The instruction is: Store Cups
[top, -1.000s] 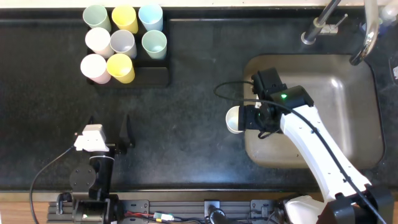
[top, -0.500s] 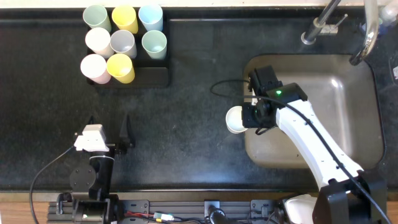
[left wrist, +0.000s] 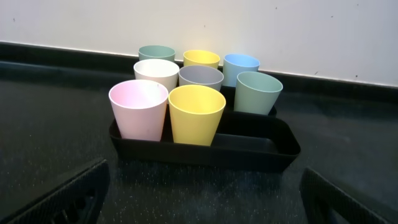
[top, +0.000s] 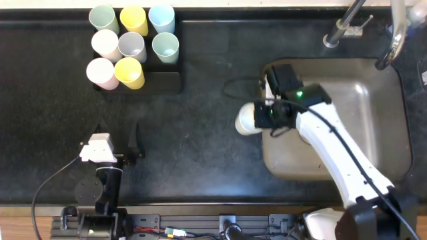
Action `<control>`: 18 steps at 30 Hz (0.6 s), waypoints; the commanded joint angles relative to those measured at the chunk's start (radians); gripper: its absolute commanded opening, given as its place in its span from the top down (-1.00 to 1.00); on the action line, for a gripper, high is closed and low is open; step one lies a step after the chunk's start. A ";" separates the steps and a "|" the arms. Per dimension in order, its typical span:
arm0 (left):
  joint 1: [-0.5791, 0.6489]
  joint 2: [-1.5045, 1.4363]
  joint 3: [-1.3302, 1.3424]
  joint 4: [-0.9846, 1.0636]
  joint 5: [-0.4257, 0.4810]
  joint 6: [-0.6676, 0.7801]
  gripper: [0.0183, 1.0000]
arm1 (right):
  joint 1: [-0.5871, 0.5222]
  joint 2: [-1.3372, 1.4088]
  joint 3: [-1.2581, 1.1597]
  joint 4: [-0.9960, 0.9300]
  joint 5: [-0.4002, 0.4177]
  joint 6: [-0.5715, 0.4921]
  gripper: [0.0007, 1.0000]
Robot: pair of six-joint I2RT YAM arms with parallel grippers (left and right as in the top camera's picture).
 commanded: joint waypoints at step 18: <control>-0.001 -0.005 0.000 -0.005 -0.005 0.011 -1.00 | 0.325 0.481 0.867 -0.082 0.088 0.099 0.92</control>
